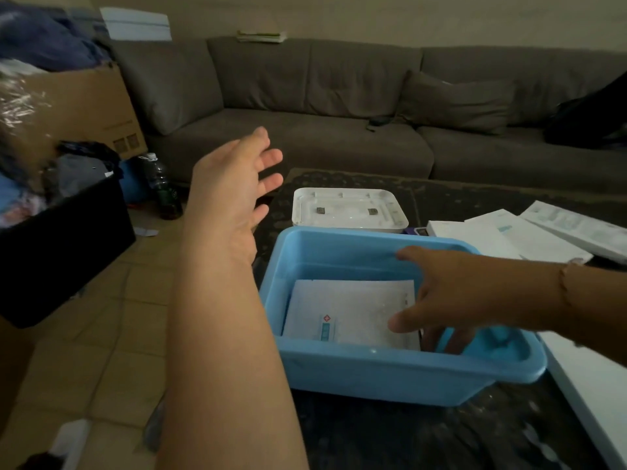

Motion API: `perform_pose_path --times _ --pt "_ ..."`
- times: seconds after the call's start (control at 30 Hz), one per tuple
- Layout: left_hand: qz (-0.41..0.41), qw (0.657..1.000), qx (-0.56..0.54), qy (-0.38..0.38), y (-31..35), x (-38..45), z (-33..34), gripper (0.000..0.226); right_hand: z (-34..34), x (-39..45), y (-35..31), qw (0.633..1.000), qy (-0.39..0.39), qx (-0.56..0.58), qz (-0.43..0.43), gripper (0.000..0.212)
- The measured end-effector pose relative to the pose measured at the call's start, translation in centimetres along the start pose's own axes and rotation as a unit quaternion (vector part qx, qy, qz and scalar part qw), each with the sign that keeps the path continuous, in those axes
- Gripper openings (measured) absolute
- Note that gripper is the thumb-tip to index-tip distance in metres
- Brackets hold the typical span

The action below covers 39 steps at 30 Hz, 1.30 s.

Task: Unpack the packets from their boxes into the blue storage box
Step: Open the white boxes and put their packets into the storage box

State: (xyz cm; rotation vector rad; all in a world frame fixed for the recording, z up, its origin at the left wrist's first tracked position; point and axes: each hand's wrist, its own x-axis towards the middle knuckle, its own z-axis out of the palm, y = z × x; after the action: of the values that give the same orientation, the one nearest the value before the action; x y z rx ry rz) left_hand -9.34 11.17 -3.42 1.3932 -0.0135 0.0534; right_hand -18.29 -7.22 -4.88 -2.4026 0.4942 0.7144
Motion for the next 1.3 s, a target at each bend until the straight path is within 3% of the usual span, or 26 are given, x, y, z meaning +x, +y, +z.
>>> perform_pose_path --times 0.23,0.43,0.57,0.67,0.73,0.8,0.9,1.0,1.07,1.17,1.3 --pt "-0.005 1.0 0.007 0.0 0.0 -0.2 0.2 0.029 1.1 0.8 0.4 0.982 0.004 -0.183 -0.042 0.077" --pt "0.017 0.999 0.029 0.002 0.3 -0.6 0.9 0.027 2.2 1.0 1.0 0.933 0.077 -0.335 -0.102 0.075" --pt "0.078 0.997 0.028 0.01 1.2 -1.4 1.9 0.017 1.0 -0.7 1.1 0.948 0.128 -0.27 -0.112 0.074" --pt "0.206 0.978 0.042 -0.007 1.8 -3.8 5.6 0.011 -1.2 -4.3 2.9 0.957 0.21 -0.145 -0.141 0.059" --pt "0.308 0.944 0.082 -0.091 1.3 -7.1 9.4 0.01 -2.2 -7.5 5.7 0.936 0.306 -0.049 -0.168 0.043" --pt "0.379 0.887 0.127 -0.23 0.0 -11.5 13.1 0.011 -2.4 -10.3 10.1 0.899 0.399 0.041 -0.175 0.038" --pt "0.465 0.755 0.222 -0.407 -3.8 -17.2 17.0 0.014 -1.8 -12.4 18.4 0.854 0.492 0.104 -0.133 0.026" --pt "0.503 0.622 0.324 -0.505 -9.6 -19.5 18.4 0.023 0.5 -13.2 25.5 0.8 0.571 0.166 -0.077 0.01" --pt "0.495 0.556 0.377 -0.551 -12.7 -19.6 18.3 0.032 2.5 -13.1 28.4 0.786 0.589 0.18 -0.055 0.015" --pt "0.488 0.509 0.424 -0.569 -15.0 -19.2 18.2 0.042 4.7 -12.3 30.7 0.793 0.587 0.153 -0.059 0.019" --pt "0.52 0.508 0.427 -0.537 -15.6 -18.8 18.3 0.04 5.7 -11.9 32.0 0.796 0.592 0.052 -0.117 0.014"
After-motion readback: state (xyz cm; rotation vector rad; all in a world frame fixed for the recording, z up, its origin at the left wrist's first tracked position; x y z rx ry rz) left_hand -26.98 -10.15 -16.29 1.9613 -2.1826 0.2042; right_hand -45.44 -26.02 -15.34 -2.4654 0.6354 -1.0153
